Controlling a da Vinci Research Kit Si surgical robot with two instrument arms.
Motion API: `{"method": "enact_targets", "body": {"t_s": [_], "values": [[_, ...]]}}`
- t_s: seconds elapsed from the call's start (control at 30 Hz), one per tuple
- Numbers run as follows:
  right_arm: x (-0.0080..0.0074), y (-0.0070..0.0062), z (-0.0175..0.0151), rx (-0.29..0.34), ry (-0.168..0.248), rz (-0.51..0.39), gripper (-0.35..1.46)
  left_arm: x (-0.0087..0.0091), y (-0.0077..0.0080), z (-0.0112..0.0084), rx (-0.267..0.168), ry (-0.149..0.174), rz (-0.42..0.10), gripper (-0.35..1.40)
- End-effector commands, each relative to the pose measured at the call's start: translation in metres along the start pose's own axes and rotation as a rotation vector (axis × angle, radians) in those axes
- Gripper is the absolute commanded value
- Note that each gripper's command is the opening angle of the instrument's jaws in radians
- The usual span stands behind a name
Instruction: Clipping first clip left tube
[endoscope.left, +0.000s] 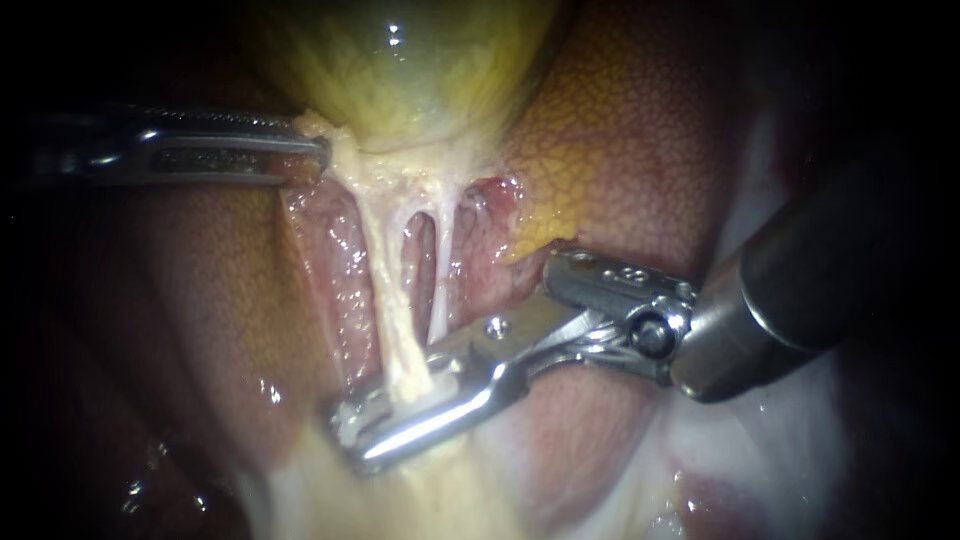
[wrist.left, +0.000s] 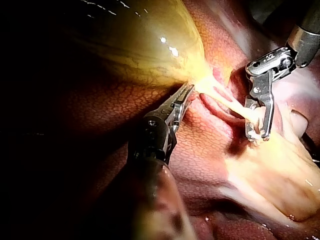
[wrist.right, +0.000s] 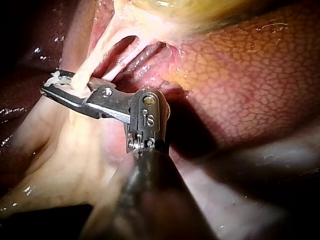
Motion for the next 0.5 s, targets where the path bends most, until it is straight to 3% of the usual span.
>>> {"method": "enact_targets", "body": {"t_s": [0.03, 0.07, 0.17, 0.5], "values": [[0.0001, 0.0, 0.0, -0.003, 0.003, -0.001, -0.27, 0.0, 0.0, 0.0, 0.0, 0.0, 0.0, -0.35], [0.0001, 0.0001, 0.0, -0.007, 0.002, 0.011, -0.35, 0.0, 0.0, -0.0001, 0.0, 0.0, 0.0, -0.35], [0.0001, 0.0004, -0.0001, -0.029, 0.0, 0.093, -0.35, 0.0, 0.0, -0.0001, 0.0, 0.0, 0.0, -0.35], [-0.0002, 0.0006, -0.0001, -0.031, 0.0, 0.097, -0.35, 0.0, 0.0, -0.0001, 0.0, 0.0, 0.0, -0.35]]}}
